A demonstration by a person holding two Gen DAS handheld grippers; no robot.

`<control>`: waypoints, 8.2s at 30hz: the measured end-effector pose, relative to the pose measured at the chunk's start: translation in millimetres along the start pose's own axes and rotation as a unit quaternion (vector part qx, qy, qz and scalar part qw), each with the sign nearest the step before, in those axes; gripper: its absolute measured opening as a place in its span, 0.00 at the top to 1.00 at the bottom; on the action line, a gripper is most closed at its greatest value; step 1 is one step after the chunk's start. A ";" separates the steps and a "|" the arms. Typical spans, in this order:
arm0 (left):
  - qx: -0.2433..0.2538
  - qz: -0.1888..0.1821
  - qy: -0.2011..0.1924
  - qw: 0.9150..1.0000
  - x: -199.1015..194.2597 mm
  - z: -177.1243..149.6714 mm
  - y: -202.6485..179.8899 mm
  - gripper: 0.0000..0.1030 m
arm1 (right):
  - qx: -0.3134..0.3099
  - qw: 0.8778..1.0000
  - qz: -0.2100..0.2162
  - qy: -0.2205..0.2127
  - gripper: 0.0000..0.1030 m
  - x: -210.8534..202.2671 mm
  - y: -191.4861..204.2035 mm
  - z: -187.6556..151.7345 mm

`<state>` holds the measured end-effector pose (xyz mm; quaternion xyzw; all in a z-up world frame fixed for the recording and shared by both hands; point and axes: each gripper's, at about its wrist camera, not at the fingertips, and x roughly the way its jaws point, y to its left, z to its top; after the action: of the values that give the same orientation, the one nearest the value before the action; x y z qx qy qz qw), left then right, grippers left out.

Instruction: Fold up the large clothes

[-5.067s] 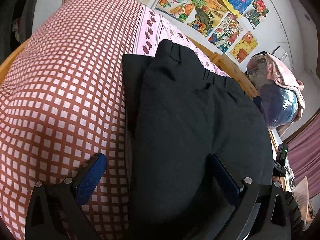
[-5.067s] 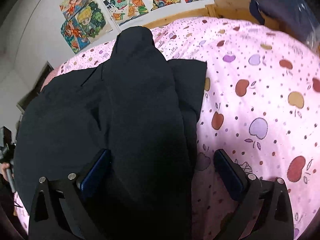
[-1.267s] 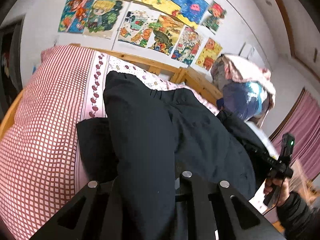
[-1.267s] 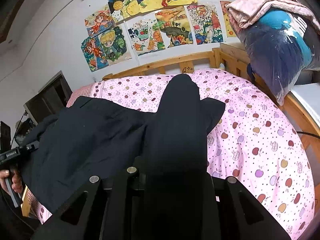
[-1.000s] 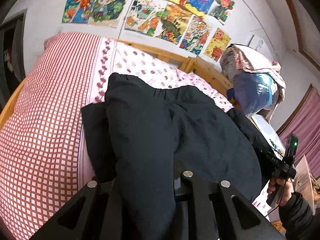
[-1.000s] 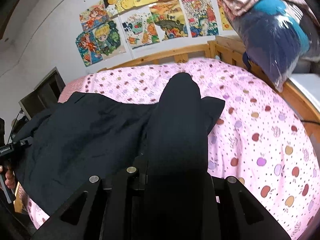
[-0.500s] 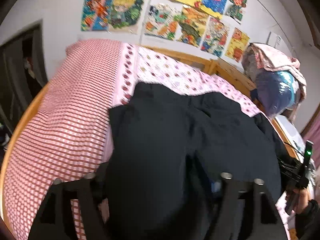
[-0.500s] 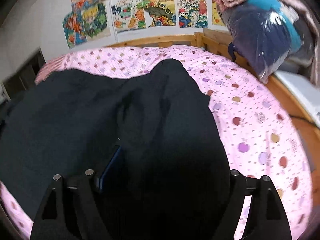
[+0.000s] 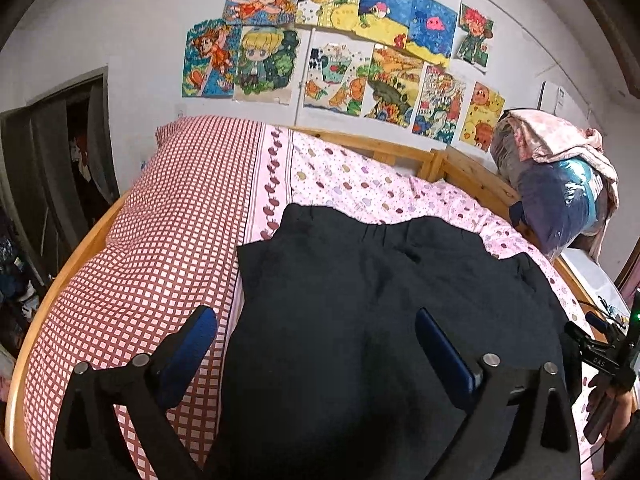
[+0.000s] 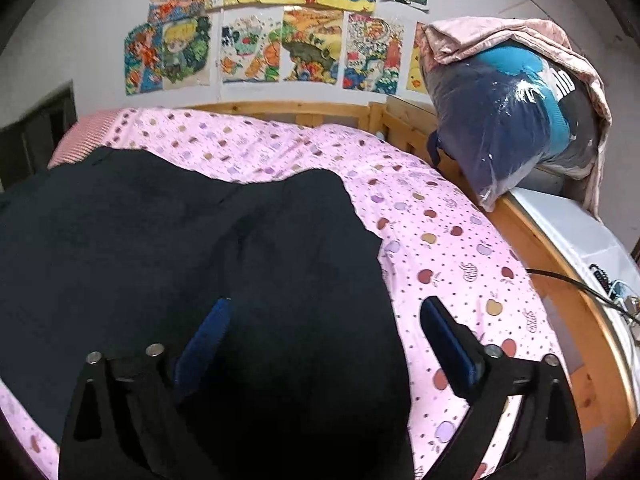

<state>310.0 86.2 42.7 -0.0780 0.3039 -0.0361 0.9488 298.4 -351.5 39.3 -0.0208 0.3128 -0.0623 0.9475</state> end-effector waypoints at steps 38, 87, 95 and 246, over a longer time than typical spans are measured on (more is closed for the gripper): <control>0.083 0.002 -0.100 0.992 -80.8 -39.2 -73.9 0.00 | 0.012 0.984 0.130 -0.122 0.05 -94.6 36.8 -30.9; 0.110 -0.011 -0.113 0.987 -146.4 -140.2 -73.3 0.00 | 0.003 0.975 0.164 -0.148 0.04 -179.6 65.1 -124.2; 0.113 -0.006 -0.108 0.988 -144.9 -152.5 -69.3 0.00 | 0.007 0.977 0.158 -0.141 0.04 -176.5 66.0 -137.8; 0.124 -0.008 -0.104 0.987 -145.4 -170.6 -67.7 0.00 | 0.033 0.981 0.148 -0.122 0.04 -166.7 77.9 -163.7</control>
<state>91.1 14.8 0.2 0.0340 0.1963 -0.0727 0.9772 76.3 -252.4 0.1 0.0493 0.1928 0.0716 0.9774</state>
